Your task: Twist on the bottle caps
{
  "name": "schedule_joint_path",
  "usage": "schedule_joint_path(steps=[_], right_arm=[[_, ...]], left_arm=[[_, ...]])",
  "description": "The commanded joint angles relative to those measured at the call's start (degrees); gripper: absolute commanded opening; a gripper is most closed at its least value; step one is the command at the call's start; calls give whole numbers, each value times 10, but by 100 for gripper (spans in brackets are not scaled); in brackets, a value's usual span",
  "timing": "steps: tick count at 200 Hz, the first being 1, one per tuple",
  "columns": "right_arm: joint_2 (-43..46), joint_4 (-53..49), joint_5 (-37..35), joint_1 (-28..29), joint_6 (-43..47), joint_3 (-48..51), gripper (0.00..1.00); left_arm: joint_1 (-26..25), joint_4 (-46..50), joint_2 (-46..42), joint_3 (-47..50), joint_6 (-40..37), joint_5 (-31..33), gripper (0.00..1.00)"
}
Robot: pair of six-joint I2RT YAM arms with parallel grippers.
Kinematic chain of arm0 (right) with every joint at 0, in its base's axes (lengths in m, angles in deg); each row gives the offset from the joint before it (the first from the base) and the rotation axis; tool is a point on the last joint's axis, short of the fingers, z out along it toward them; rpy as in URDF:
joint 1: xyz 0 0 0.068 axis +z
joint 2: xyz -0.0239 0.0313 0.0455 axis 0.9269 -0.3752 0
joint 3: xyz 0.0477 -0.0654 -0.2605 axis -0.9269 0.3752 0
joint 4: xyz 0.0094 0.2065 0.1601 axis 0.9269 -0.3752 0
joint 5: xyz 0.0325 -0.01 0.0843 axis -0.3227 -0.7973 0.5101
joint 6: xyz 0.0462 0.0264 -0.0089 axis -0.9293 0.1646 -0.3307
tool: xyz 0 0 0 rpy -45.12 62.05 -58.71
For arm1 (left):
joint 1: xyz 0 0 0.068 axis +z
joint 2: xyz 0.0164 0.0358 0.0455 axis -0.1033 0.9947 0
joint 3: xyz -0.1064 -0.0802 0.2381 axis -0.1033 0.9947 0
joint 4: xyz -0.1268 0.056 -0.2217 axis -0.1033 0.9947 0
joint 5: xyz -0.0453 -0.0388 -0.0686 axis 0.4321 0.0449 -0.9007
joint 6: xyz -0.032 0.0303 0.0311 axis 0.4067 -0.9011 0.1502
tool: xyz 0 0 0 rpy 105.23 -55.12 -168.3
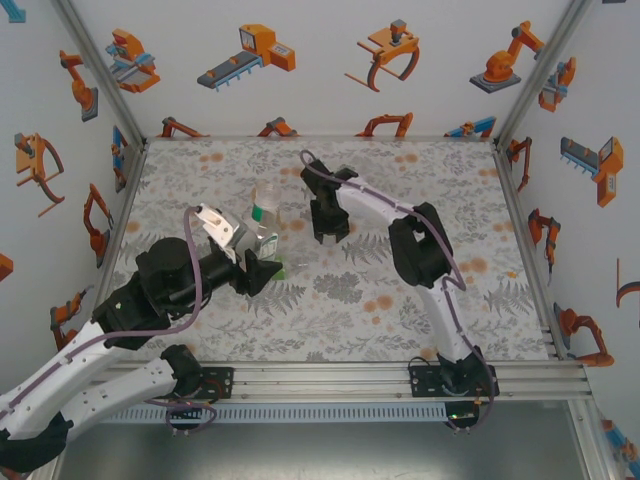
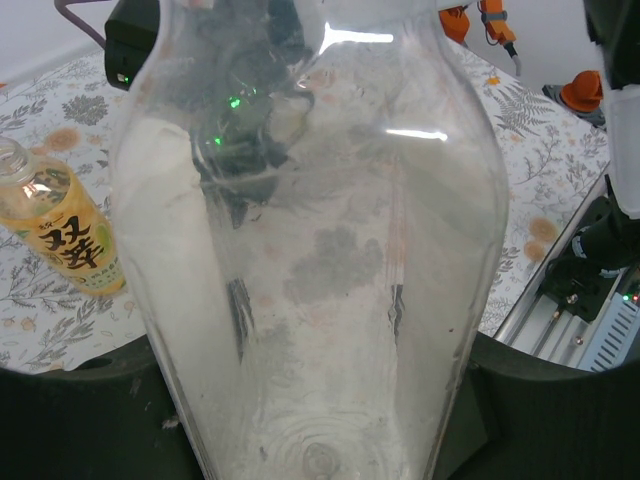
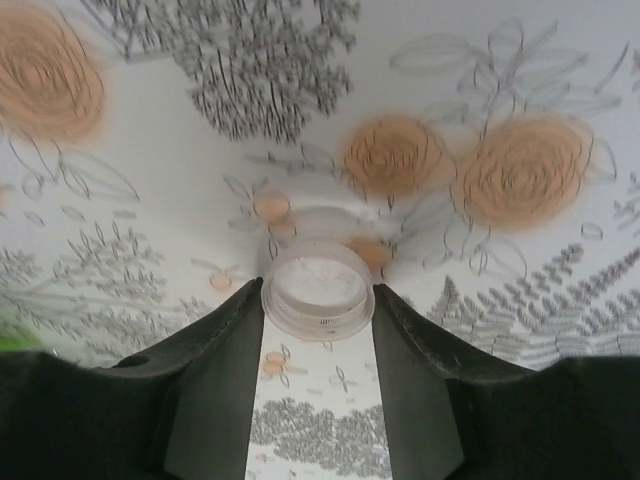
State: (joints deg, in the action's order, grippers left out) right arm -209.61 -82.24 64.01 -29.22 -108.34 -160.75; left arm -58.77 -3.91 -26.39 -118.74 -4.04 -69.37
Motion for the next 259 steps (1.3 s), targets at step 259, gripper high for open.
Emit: schedule_joint_path(steps=[259], right_arm=[[255, 120, -60, 117, -122, 360, 53]], left_arm=[[1, -4, 15, -6, 20, -6, 0]])
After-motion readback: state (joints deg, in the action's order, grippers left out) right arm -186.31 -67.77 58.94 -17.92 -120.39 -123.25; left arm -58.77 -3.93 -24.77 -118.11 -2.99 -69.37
